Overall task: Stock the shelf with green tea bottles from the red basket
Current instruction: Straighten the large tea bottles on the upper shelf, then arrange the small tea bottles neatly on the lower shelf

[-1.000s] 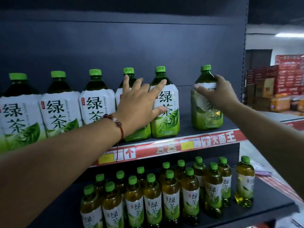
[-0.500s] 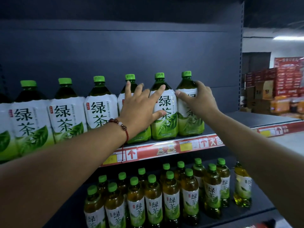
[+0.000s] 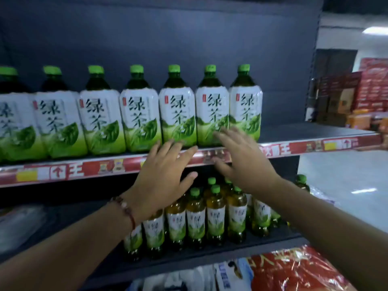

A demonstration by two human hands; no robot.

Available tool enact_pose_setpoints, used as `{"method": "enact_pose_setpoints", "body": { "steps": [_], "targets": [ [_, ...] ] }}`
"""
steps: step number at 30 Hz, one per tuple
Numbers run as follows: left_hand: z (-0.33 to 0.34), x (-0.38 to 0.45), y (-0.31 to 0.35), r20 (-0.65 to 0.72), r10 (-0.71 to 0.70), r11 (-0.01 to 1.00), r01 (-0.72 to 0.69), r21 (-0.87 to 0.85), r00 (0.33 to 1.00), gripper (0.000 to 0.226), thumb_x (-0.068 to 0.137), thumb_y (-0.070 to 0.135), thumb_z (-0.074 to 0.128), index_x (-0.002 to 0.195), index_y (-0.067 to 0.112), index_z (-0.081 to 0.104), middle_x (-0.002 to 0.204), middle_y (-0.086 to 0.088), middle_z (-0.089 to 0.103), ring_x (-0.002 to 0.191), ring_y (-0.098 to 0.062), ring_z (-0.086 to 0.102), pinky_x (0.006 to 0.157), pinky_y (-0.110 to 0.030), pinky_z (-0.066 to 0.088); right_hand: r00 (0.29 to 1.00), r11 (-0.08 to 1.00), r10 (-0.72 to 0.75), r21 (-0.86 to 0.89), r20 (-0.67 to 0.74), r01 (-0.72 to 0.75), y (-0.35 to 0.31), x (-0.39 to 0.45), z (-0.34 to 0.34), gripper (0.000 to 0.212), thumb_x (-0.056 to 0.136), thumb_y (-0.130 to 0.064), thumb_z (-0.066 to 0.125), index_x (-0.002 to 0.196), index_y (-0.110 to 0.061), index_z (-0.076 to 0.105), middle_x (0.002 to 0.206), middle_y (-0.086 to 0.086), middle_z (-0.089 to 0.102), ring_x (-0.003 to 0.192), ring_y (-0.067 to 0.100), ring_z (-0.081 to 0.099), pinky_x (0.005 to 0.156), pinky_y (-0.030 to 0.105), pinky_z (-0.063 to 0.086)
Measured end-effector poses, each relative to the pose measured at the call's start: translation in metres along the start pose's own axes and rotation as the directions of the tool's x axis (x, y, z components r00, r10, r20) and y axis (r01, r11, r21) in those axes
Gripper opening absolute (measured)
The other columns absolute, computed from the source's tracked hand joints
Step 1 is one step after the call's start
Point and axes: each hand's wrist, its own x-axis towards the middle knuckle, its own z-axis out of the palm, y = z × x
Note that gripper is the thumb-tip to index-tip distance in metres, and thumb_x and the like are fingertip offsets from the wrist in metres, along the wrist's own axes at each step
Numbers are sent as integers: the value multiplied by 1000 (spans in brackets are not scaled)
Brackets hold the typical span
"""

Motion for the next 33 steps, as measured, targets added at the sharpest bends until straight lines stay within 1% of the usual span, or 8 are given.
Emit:
{"method": "enact_pose_setpoints", "body": {
  "steps": [5,10,16,18,21,23,29,33],
  "targets": [
    [50,-114,-11,238,-165,982,183,-56,957,60,89,54,43,140,25,53,139,-10,56,127,-34,53,107,-52,42,900,1000,-31,15,434,27,-47,-70,71,69,97,-48,50,156,-26,22,163,2,21,151,23,16,122,38,13],
    [88,-190,-20,426,-332,931,365,6,842,61,92,51,56,147,26,46,148,-13,47,133,-37,46,111,-55,35,823,990,36,91,567,-106,-87,-104,132,74,97,-47,52,158,-26,15,165,3,12,151,25,15,121,39,18],
    [127,-240,-25,484,-416,883,469,13,770,61,82,53,51,133,20,63,134,-17,61,110,-40,65,91,-55,52,807,896,173,250,564,-367,-124,-131,206,75,94,-42,59,156,-27,20,165,-1,12,142,25,37,110,38,39],
    [142,-255,-27,455,-445,852,521,-49,771,63,85,55,43,135,21,61,137,-18,59,112,-40,64,91,-53,52,821,839,227,323,524,-438,-134,-141,230,72,95,-40,60,156,-27,23,164,-4,15,145,19,30,108,35,42],
    [162,-266,-38,460,-516,757,636,-151,723,70,93,63,29,155,31,28,162,-8,27,141,-32,37,114,-44,32,826,749,324,408,462,-522,-144,-152,260,65,97,-35,59,153,-27,28,160,-7,26,144,13,30,109,31,39],
    [175,-265,-50,480,-530,694,683,-228,699,69,98,59,37,157,37,9,164,0,18,147,-24,25,119,-39,25,828,672,361,496,428,-549,-147,-150,279,64,95,-31,62,151,-30,32,154,-8,36,140,12,37,108,31,40],
    [213,-248,-63,419,-594,542,727,-422,687,81,91,60,55,157,32,16,153,0,42,136,-23,43,109,-39,40,826,601,436,567,358,-563,-139,-129,318,54,90,-27,68,138,-32,43,135,-17,53,126,5,49,95,23,43],
    [239,-238,-71,381,-604,519,708,-479,700,82,80,71,53,149,32,32,138,6,58,122,-19,56,97,-44,49,808,676,504,443,305,-589,-139,-123,338,70,85,-29,73,146,-22,39,143,0,48,133,21,44,105,40,45]
  ]
}}
